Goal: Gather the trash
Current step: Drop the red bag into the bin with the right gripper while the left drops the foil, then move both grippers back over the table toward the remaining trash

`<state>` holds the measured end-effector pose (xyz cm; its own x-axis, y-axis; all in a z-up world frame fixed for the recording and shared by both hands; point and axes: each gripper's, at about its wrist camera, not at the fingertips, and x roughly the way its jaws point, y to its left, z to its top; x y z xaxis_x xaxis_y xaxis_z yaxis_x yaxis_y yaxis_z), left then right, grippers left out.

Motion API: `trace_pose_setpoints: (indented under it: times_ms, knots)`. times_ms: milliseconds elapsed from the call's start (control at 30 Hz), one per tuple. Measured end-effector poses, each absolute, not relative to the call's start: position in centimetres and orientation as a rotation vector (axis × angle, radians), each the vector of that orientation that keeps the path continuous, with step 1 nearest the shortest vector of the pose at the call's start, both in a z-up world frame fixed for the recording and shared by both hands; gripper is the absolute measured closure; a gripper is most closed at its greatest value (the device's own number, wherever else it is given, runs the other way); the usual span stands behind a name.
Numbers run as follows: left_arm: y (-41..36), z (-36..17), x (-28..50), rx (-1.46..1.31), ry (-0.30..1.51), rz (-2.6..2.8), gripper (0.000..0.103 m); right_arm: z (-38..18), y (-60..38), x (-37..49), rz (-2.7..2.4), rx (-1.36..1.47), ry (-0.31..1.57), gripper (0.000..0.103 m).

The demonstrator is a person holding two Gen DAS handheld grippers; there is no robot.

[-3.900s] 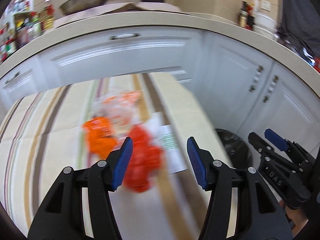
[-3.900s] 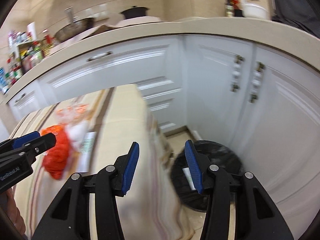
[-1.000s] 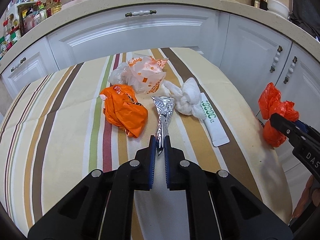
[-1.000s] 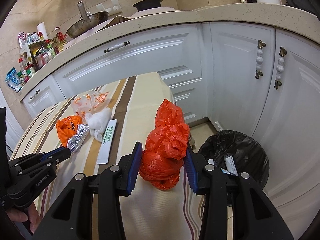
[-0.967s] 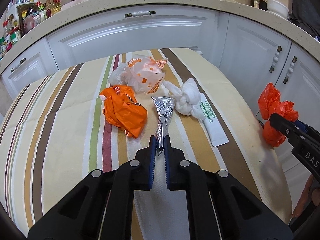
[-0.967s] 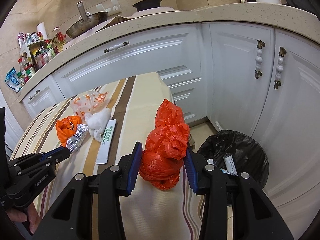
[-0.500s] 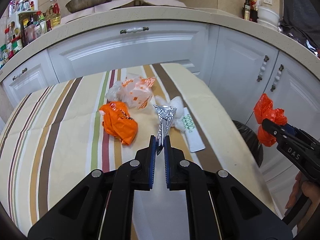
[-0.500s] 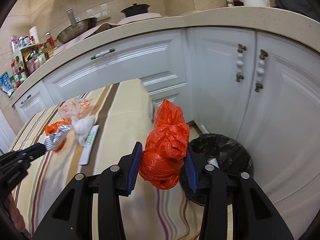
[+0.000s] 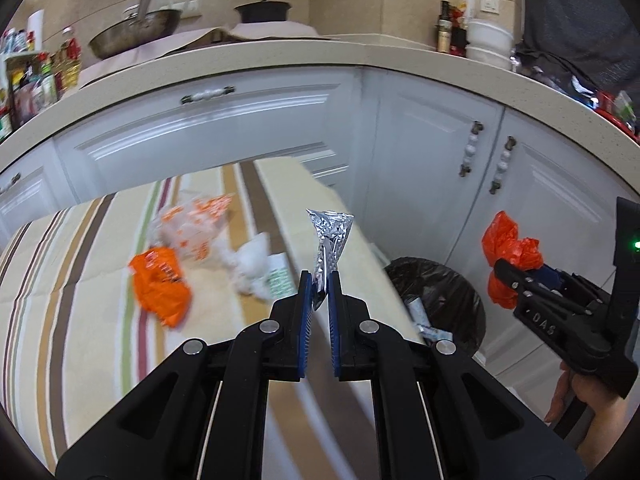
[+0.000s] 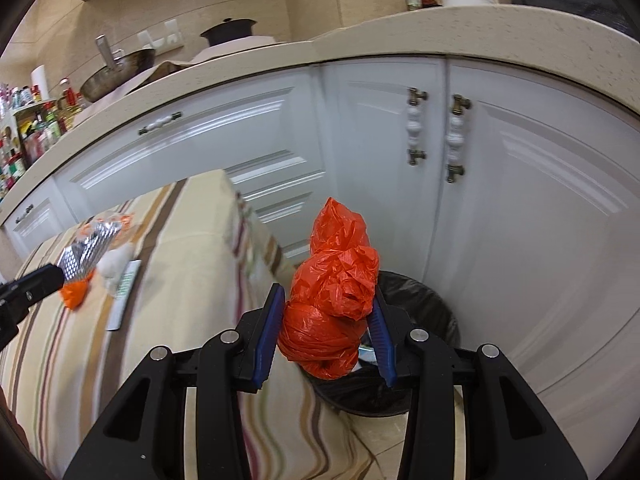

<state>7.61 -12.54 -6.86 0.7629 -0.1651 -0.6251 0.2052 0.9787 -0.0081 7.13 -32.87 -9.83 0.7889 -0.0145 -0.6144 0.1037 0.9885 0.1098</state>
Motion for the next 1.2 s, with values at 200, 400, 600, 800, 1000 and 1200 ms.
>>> trace_pose_setpoints:
  times_ms: [200,400,600,800,1000,1200]
  knots:
    - [-17.9,-7.9,9.5,0.094,0.677,-0.272,0.095,-10.7,-35.3,7.8,-0.12,0.137,0.664,0.062]
    - [-22.6,-9.1,11.5,0.115,0.698,-0.318,0.095,-11.8,-37.2,8.9,-0.157,0.131,0.674,0.062]
    - [-26.0,-10.8,13.9,0.118,0.74,-0.329,0.095,-12.9,-38.9,10.5,-0.177,0.136,0.682,0.062]
    - [-27.9,-13.1,16.6,0.1,0.829,-0.334,0.093,-14.7,-40.5,11.8,-0.188,0.181,0.708,0.051]
    - [-27.4,-12.9,16.2,0.097,0.815,-0.335,0.069,-14.7,-40.2,11.3,-0.198,0.171,0.71,0.051]
    - [-24.8,-10.9,14.9,0.055,0.788,-0.328,0.062,-12.8,-38.8,10.9,-0.176,0.17,0.684,0.051]
